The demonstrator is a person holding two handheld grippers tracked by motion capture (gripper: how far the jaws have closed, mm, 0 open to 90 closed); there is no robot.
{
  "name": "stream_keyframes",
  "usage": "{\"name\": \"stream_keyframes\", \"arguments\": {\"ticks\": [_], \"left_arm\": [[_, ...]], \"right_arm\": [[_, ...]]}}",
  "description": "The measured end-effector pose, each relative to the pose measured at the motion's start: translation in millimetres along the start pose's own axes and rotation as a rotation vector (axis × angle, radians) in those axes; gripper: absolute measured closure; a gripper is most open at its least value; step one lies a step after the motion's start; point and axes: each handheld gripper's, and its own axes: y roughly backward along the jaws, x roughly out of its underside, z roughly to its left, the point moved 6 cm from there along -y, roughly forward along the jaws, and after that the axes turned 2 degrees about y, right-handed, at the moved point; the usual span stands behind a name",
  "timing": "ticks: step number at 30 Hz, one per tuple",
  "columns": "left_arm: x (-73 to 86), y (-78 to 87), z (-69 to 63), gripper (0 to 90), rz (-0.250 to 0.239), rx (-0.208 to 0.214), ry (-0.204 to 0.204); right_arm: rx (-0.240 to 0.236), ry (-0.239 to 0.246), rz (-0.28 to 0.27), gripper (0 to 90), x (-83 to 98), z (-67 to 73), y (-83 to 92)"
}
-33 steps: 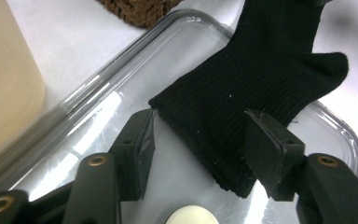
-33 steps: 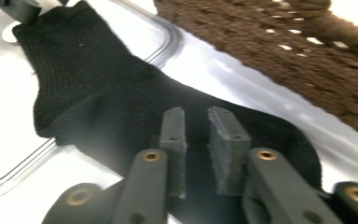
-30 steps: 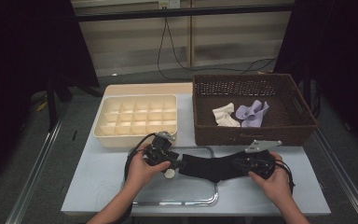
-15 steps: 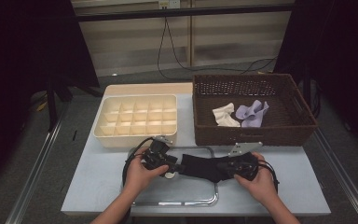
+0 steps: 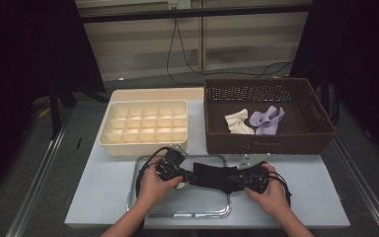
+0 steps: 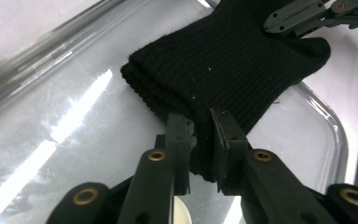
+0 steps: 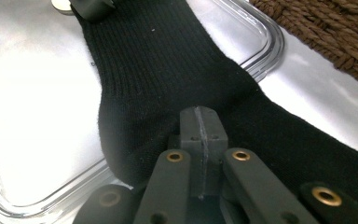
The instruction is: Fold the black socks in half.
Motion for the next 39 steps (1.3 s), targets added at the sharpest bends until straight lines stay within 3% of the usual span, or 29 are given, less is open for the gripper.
{"name": "stream_keyframes", "arguments": {"ticks": [3, 9, 11, 12, 14, 16, 22, 26, 27, 30, 34, 35, 37, 39], "left_arm": [[-3.0, 4.5, -3.0, 81.8, 0.011, 0.033, 0.022], [-12.4, 20.3, -5.6, 81.8, -0.034, 0.076, 0.065], [-14.4, 27.2, -3.2, 81.8, -0.033, 0.066, 0.057], [-14.9, 30.6, -2.3, 81.8, -0.023, 0.082, 0.042], [-17.7, 36.3, -4.1, 81.7, -0.032, 0.099, 0.060], [-20.9, 41.2, -4.4, 81.7, -0.038, 0.106, 0.049], [-33.5, 51.6, -9.2, 81.6, -0.049, 0.114, 0.042], [-38.3, 55.8, -12.6, 81.7, -0.054, 0.125, 0.037], [-39.2, 57.5, -12.5, 81.7, -0.051, 0.127, 0.020], [-41.9, 60.7, -14.7, 81.7, -0.058, 0.128, 0.039], [-45.6, 63.6, -16.8, 81.9, -0.038, 0.127, 0.019], [-46.9, 62.6, -19.3, 81.9, -0.047, 0.140, 0.031], [-47.7, 63.8, -18.6, 82.0, -0.015, 0.110, 0.005], [-47.9, 62.8, -18.0, 82.0, -0.004, 0.117, -0.010]], "right_arm": [[-0.002, -0.015, -0.005, 90.0, -0.5, 0.0, 0.1], [-0.012, -0.013, -0.027, 89.1, -10.0, 2.2, 0.2], [-0.036, -0.020, -0.041, 89.1, -13.2, 4.7, -2.2], [-0.036, -0.018, -0.040, 89.0, -14.6, 5.6, -3.4], [-0.039, -0.012, -0.043, 88.6, -17.7, 7.4, -7.2], [-0.037, -0.008, -0.039, 87.9, -20.4, 8.7, -11.0], [-0.051, 0.035, -0.032, 89.0, -27.4, 18.3, -21.5], [-0.078, 0.031, -0.040, 90.0, -32.6, 21.1, -28.0], [-0.083, 0.032, -0.043, 90.0, -34.2, 22.3, -29.8], [-0.094, 0.035, -0.048, 90.0, -38.7, 28.0, -35.7], [-0.123, 0.046, -0.049, 90.0, -46.4, 38.6, -43.9], [-0.130, 0.051, -0.050, 90.0, -49.0, 41.8, -46.2], [-0.142, 0.058, -0.052, 90.0, -51.1, 45.5, -48.1], [-0.134, 0.063, -0.049, 89.9, -50.9, 43.7, -46.1]]}}
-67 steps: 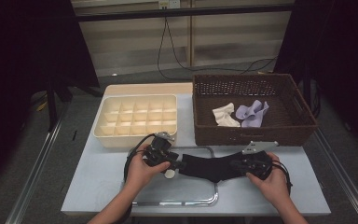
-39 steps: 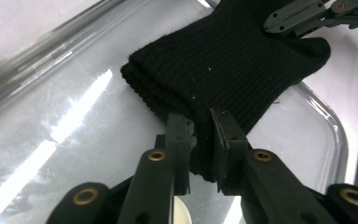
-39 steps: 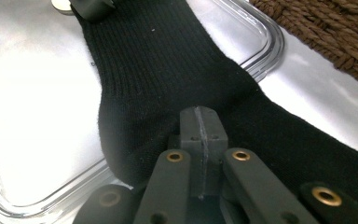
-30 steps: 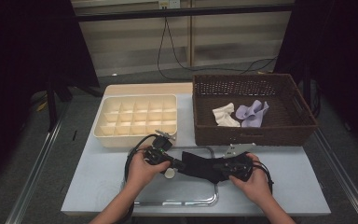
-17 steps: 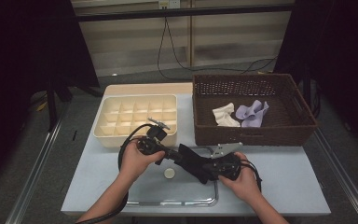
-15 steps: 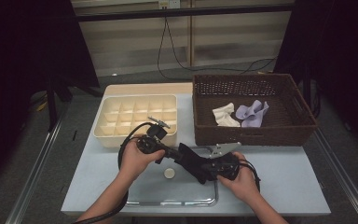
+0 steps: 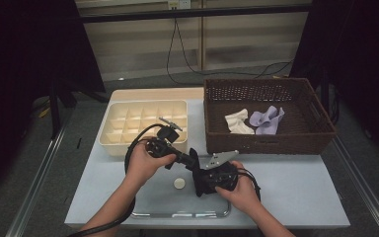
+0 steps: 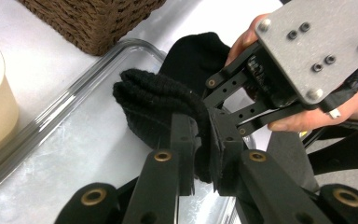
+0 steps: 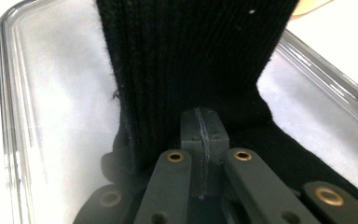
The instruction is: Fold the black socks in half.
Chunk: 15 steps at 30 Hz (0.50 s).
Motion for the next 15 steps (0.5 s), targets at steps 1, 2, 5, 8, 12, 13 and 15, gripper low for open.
{"name": "stream_keyframes", "arguments": {"ticks": [1, 2, 5, 8, 12, 13, 15], "left_arm": [[-0.1, -0.8, 0.0, 81.9, 0.005, -0.004, 0.003], [-0.3, -1.9, 0.0, 81.9, 0.004, -0.003, 0.005], [-1.7, -3.4, -0.6, 81.9, 0.013, -0.003, 0.001], [-4.6, -6.1, -3.9, 81.9, 0.010, 0.003, -0.003], [-8.9, -8.4, -9.5, 81.9, 0.011, -0.002, 0.001], [-9.4, -7.3, -9.3, 81.8, 0.022, 0.000, -0.013], [-10.4, -6.1, -10.9, 81.8, 0.022, -0.003, -0.013]], "right_arm": [[-0.001, -0.002, -0.002, 89.8, 0.5, -1.0, 1.7], [0.006, -0.007, -0.005, 89.8, 1.6, -2.8, 4.7], [0.016, -0.021, -0.012, 90.0, 6.6, -9.6, 16.2], [0.017, -0.048, -0.026, 90.0, 13.0, -15.2, 25.5], [0.004, -0.034, -0.015, 90.0, 14.9, -10.5, 22.2], [-0.002, -0.028, -0.013, 90.0, 13.5, -8.1, 18.9], [-0.004, -0.012, 0.002, 90.0, 9.9, -3.2, 11.8]]}}
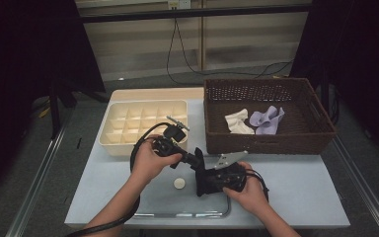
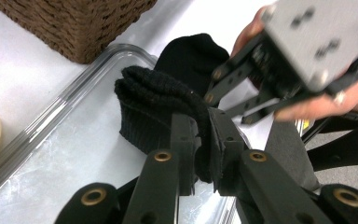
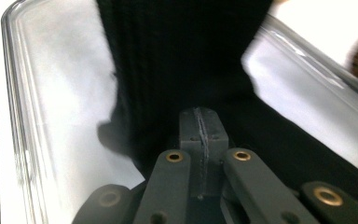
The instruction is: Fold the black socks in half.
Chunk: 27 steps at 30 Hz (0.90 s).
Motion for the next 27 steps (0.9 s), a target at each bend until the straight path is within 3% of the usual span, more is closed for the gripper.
{"name": "stream_keyframes", "arguments": {"ticks": [7, 11, 15, 19, 24, 27], "left_arm": [[2.0, 9.4, 4.4, 81.9, 0.002, -0.020, 0.002], [3.5, 7.8, 7.1, 81.9, 0.009, -0.025, 0.005], [2.7, -1.5, 5.5, 81.9, 0.016, -0.026, 0.016], [-0.2, -9.6, 3.6, 81.8, 0.036, -0.038, -0.005], [-3.8, -20.3, -1.6, 81.8, 0.043, -0.048, -0.014], [-6.7, -27.4, -4.0, 81.8, 0.054, -0.050, -0.017]], "right_arm": [[-0.036, 0.024, -0.009, 90.0, -17.6, 14.9, -20.7], [-0.045, 0.036, -0.006, 90.0, -20.6, 18.3, -20.3], [-0.011, 0.013, -0.025, 90.0, -15.0, 5.1, 0.3], [0.042, -0.012, -0.013, 90.0, -1.6, -13.5, 25.0], [0.068, -0.042, 0.040, 90.0, 21.1, -24.3, 31.5], [0.051, -0.049, 0.016, 90.0, 23.0, -23.9, 29.1]]}}
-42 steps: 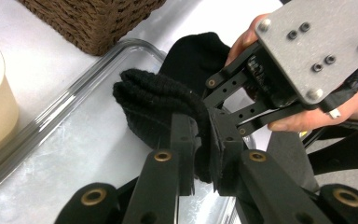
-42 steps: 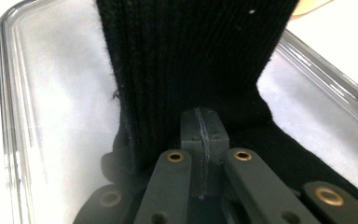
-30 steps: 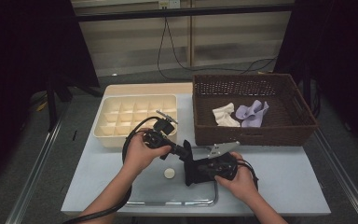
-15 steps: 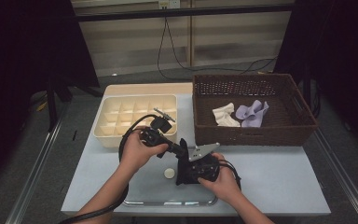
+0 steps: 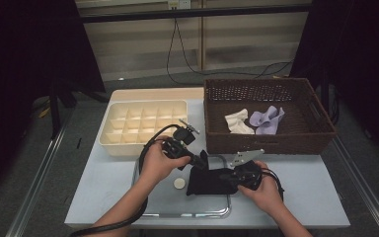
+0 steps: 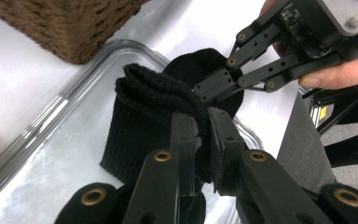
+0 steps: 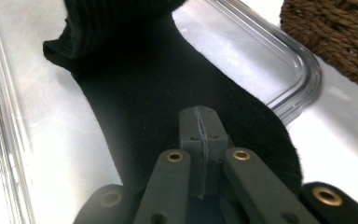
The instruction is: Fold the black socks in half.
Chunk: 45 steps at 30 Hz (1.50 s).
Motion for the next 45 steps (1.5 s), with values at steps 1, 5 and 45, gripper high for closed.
{"name": "stream_keyframes", "arguments": {"ticks": [1, 5, 45], "left_arm": [[-0.8, -3.1, -1.5, 81.8, 0.011, 0.000, -0.005], [-1.4, -19.1, -6.2, 81.7, 0.046, -0.005, -0.028], [46.7, -21.2, 24.3, 42.9, -0.047, -0.044, 0.063]], "right_arm": [[0.007, 0.003, 0.011, 90.0, -0.3, 0.6, -0.4], [0.016, 0.019, 0.017, 90.0, -2.4, 3.2, -3.0], [0.011, 0.027, 0.003, 88.9, -10.6, 3.1, 3.8]]}}
